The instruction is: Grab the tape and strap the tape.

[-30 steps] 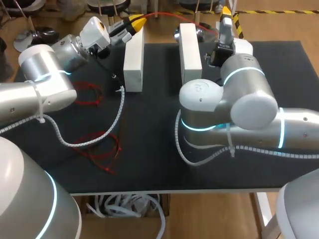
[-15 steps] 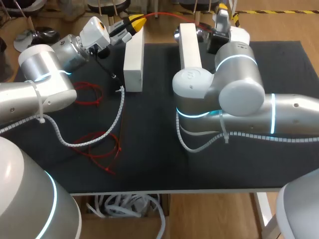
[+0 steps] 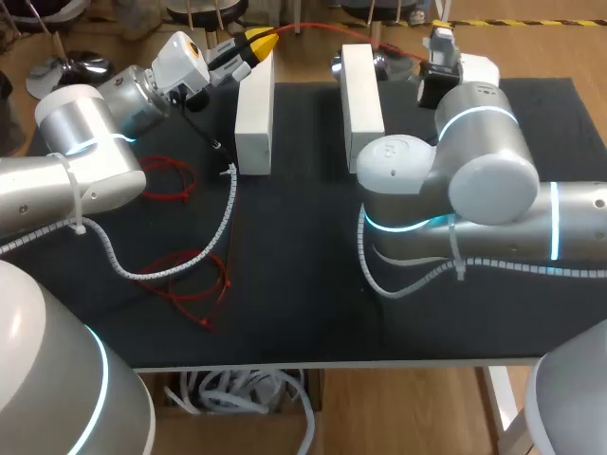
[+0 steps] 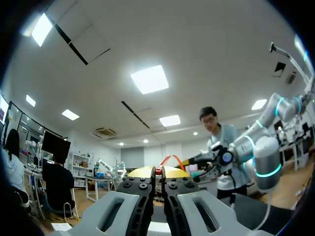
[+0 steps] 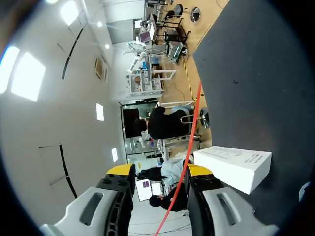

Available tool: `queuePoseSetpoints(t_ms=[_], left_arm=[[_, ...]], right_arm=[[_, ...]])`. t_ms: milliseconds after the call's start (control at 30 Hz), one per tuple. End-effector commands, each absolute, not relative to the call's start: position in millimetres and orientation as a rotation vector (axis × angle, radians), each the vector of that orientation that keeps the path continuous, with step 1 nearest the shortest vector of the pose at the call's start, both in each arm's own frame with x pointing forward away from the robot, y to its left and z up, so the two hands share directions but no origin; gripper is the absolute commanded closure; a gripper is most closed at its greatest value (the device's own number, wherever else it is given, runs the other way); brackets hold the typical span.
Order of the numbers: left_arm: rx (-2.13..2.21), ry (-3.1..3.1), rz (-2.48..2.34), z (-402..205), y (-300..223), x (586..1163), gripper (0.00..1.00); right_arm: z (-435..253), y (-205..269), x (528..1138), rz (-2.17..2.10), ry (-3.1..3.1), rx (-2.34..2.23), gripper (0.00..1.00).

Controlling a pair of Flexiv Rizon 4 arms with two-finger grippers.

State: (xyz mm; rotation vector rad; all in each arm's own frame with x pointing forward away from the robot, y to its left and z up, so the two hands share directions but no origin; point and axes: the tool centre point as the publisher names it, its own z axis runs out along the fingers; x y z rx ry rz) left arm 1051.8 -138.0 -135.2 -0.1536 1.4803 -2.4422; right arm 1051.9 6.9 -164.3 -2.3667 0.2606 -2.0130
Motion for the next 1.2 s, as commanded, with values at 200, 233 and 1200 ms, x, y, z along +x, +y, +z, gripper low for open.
queuePoseSetpoints(t_ms=[200,233,1200], left_arm=[[-0.153,1.475,-2.443,-136,-139,1052,1.00],[-0.153,1.475,-2.443,-136,-139,1052,1.00],[-0.153,1.475,-2.443,-136,-139,1052,1.00]], right_arm=[[-159,-7,1044,-1.973,0.188,-2.367,0.60],[-159,-7,1044,-1.975,0.186,-2.368,0.62],[-159,-21,1042,-2.004,0.175,-2.375,0.70]])
